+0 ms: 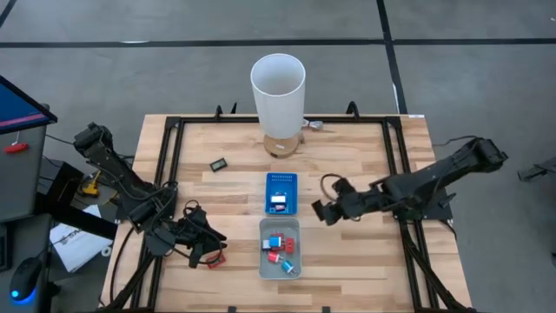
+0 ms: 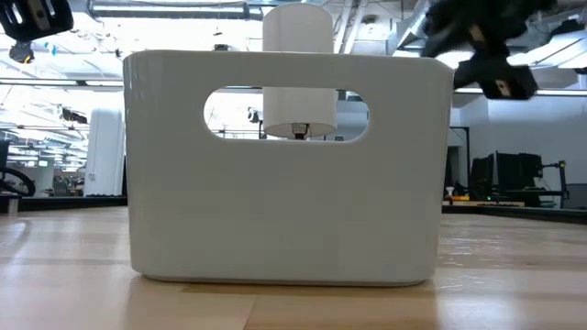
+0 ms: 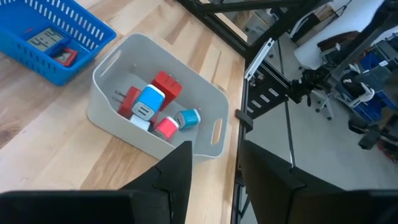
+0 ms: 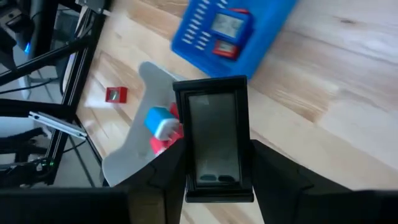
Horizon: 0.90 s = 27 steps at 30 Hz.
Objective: Pick & Place Office items
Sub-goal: Put the right black digital clock into the blue bin
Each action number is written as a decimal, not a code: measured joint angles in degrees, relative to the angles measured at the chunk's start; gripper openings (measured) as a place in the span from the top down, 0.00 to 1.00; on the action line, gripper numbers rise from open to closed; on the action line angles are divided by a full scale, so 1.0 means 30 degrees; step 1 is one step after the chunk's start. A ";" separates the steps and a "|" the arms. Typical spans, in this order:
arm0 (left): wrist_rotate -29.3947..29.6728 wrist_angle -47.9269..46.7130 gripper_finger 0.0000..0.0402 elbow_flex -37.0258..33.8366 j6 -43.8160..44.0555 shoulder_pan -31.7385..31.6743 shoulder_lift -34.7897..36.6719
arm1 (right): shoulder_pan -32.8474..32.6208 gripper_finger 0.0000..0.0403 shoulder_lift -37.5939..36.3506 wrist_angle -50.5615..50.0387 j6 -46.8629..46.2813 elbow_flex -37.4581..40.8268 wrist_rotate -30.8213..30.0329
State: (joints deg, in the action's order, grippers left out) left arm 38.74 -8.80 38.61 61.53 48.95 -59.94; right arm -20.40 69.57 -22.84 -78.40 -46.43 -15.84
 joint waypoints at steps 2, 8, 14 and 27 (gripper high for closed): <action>0.0000 -0.0051 0.67 0.0000 -0.0022 0.0000 0.0000 | -0.0069 0.64 0.1246 -0.0003 0.0403 -0.1148 -0.0257; 0.0000 -0.0038 0.67 0.0000 -0.0397 -0.0007 0.0000 | 0.0968 0.63 0.5190 -0.0510 0.3571 -0.5414 -0.0124; 0.0000 -0.0029 0.67 0.0000 -0.0435 -0.0007 0.0000 | 0.3235 0.63 0.8385 -0.3222 0.7525 -0.9017 0.1765; 0.0138 0.0104 0.67 0.0000 -0.0435 -0.0022 0.0005 | 0.7128 0.63 1.1317 -0.3735 1.3026 -1.0574 0.6177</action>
State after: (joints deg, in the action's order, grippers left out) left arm 39.16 -8.48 38.61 60.23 48.88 -59.93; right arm 0.98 103.52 -34.04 -39.32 -78.15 2.69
